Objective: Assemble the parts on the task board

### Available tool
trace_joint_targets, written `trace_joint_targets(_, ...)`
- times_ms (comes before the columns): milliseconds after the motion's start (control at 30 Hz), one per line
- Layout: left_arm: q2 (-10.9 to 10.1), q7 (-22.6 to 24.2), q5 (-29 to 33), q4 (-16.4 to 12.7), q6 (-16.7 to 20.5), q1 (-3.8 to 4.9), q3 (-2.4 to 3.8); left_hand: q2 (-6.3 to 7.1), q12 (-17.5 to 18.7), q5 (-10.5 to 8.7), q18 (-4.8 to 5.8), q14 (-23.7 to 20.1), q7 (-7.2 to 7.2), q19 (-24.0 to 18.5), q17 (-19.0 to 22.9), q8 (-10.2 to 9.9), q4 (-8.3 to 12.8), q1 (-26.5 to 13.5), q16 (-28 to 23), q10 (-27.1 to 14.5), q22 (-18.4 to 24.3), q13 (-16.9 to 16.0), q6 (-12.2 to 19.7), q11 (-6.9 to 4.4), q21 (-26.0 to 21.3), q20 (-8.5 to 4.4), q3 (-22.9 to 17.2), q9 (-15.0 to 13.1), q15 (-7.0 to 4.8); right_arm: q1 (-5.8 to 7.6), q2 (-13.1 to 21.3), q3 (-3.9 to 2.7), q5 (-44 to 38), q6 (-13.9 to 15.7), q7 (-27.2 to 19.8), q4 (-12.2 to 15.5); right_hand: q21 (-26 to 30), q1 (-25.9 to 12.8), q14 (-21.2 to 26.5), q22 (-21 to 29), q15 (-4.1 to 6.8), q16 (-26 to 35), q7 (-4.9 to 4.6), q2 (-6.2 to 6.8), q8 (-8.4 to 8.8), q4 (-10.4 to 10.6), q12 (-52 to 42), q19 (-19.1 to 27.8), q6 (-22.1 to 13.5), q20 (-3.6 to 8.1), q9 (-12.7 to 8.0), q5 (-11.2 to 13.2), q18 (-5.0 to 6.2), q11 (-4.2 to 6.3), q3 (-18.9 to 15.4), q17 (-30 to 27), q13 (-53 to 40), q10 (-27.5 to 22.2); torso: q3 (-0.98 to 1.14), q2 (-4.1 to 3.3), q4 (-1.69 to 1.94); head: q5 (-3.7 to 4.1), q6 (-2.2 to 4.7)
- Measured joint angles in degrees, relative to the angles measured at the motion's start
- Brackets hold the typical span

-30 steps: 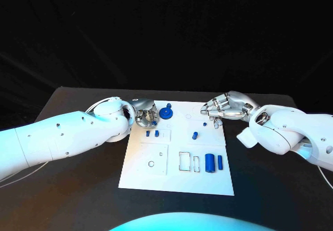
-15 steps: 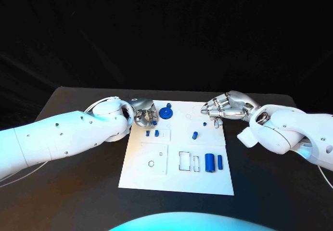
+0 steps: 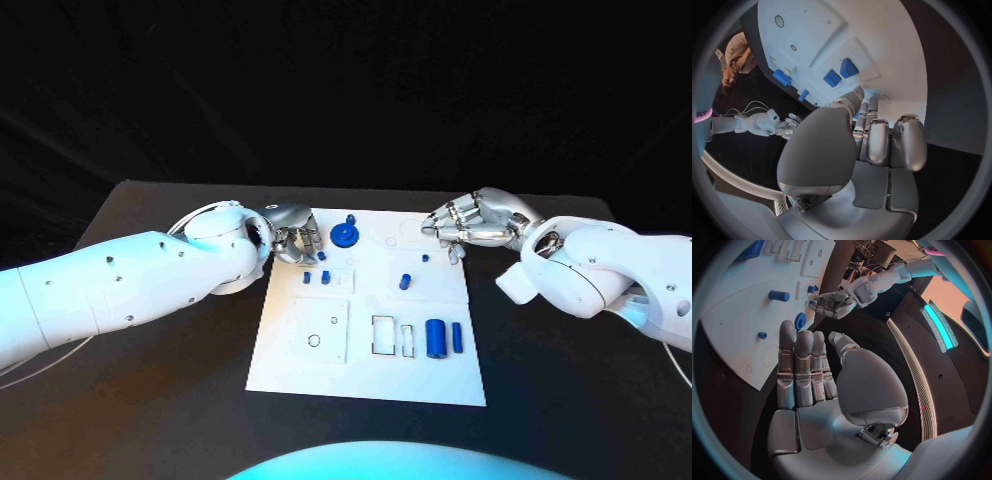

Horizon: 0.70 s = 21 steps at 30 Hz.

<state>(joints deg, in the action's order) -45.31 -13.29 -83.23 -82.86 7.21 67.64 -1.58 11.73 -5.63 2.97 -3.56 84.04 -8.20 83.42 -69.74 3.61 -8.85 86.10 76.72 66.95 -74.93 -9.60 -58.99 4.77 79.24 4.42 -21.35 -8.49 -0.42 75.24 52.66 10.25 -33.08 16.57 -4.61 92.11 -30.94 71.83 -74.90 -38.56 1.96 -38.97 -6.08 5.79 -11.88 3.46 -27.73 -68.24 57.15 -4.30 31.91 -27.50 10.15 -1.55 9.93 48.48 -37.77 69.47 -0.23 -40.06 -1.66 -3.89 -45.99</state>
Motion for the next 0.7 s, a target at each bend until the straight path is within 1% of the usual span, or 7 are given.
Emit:
trace_joint_targets(167,-1.21,0.74,3.00,-0.10,0.78,0.21,0.07,0.73,0.53,0.00,0.00,0.03,-0.07,-0.84,1.63,0.00,-0.82,-1.63,-1.23,-1.16,1.11,0.13,0.06,0.14,-1.70,0.58,1.07,0.17,0.03,-0.01,0.04,0.00,-1.18,0.33,-0.07,-1.50,-0.03,2.92,1.54,-0.33,-0.53,2.22,-0.95,-0.19,0.73,-1.63,1.01,0.40,-0.96,-0.41,-0.03,0.43,0.00,-0.72,1.64,-1.73,0.25,-3.20,0.00,0.04,0.01,0.10,0.20)
trace_joint_targets(233,-1.79,1.10,4.91,-0.09,1.22,0.40,0.15,0.50,0.53,0.00,0.01,-0.16,-0.07,-1.24,2.51,0.00,-0.77,-1.86,-1.89,-1.16,2.00,0.13,0.06,0.15,-2.42,0.61,1.12,0.17,0.22,-0.01,0.06,0.00,-2.63,0.39,-0.10,-2.43,-1.10,4.61,0.67,-0.95,-0.84,0.52,-1.46,-0.58,1.67,-2.73,2.70,0.35,-1.65,-0.40,-0.39,3.24,0.00,-1.24,2.92,-0.78,1.31,-5.86,0.01,0.07,0.02,0.10,0.31)
trace_joint_targets(333,-2.84,1.65,8.11,0.01,1.88,0.66,0.43,0.00,0.53,0.00,-0.09,-1.14,-0.23,-2.56,6.13,0.62,-0.77,-1.96,-4.58,-1.17,4.21,0.11,-0.60,0.15,-4.30,0.70,1.12,0.16,0.71,0.00,0.08,-0.01,-5.81,0.27,-0.10,-3.68,-11.10,6.49,-4.64,-9.18,-0.89,-8.66,-2.03,-1.27,3.52,-3.93,5.97,-4.62,-2.21,-0.25,-2.10,6.91,-0.94,-1.83,5.92,5.54,4.46,-8.05,0.03,0.13,0.02,0.24,0.49)
trace_joint_targets(400,-4.11,2.33,12.11,0.09,2.56,0.98,0.62,-0.57,-0.03,0.00,-1.31,-3.66,-0.15,-3.82,11.52,1.05,-0.81,-2.10,-8.92,-0.19,6.39,-0.13,-1.81,-0.01,-6.21,0.75,1.19,0.06,0.61,0.02,0.14,-0.05,-9.43,-0.04,0.01,-4.42,-17.41,6.94,-6.81,-14.49,-1.00,-13.14,-2.28,-1.06,4.79,-4.68,8.47,-7.16,-1.20,-0.28,-3.93,7.91,-1.77,-2.03,8.17,8.46,7.68,-7.87,0.05,0.14,0.00,0.51,0.66)
trace_joint_targets(433,-4.71,2.68,14.15,0.09,2.87,1.11,0.68,-0.76,-0.69,0.00,-1.32,-4.97,-0.05,-4.80,14.20,1.24,-0.88,-2.31,-11.20,0.72,8.08,-0.36,-2.25,-0.20,-7.69,0.71,1.54,-0.01,0.51,0.03,0.18,-0.08,-11.20,-0.19,0.09,-4.59,-19.39,7.23,-7.31,-16.23,-0.99,-14.44,-2.32,-0.77,5.30,-5.05,9.48,-7.77,-0.75,-0.29,-4.68,8.19,-1.78,-2.13,8.88,9.30,9.02,-7.77,0.07,0.15,-0.02,0.75,0.78)
trace_joint_targets(600,-8.03,6.19,29.49,-1.38,5.12,1.46,0.78,-0.99,-2.36,0.00,-4.78,-12.50,0.34,-13.06,28.45,1.25,-1.50,-3.54,-24.13,1.73,22.31,-1.22,-2.64,-0.51,-20.97,0.63,4.40,-0.03,0.45,0.11,0.57,-0.30,-24.67,-0.90,1.25,-4.50,-28.52,6.33,-8.85,-24.42,-1.03,-20.11,-2.18,0.25,7.18,-5.32,13.60,-10.53,1.82,-0.28,-7.89,8.48,-3.18,-2.18,11.09,13.00,14.91,-5.59,0.21,0.16,-0.09,2.44,1.47)
trace_joint_targets(700,-9.31,9.04,38.78,-2.69,6.18,1.51,0.69,-1.64,-3.00,0.00,-5.82,-14.62,0.14,-17.46,31.79,1.25,-2.13,-4.44,-27.92,0.88,30.66,-1.57,-2.84,-0.05,-29.35,0.98,5.80,0.08,0.75,0.11,0.57,-0.34,-32.62,-0.96,2.70,-3.96,-33.83,5.74,-8.85,-29.17,-1.03,-24.10,-1.99,0.84,7.70,-4.92,14.95,-12.30,3.00,-0.24,-9.40,7.75,-3.99,-2.10,12.19,15.90,17.37,-4.07,0.22,0.18,-0.16,3.08,1.68)
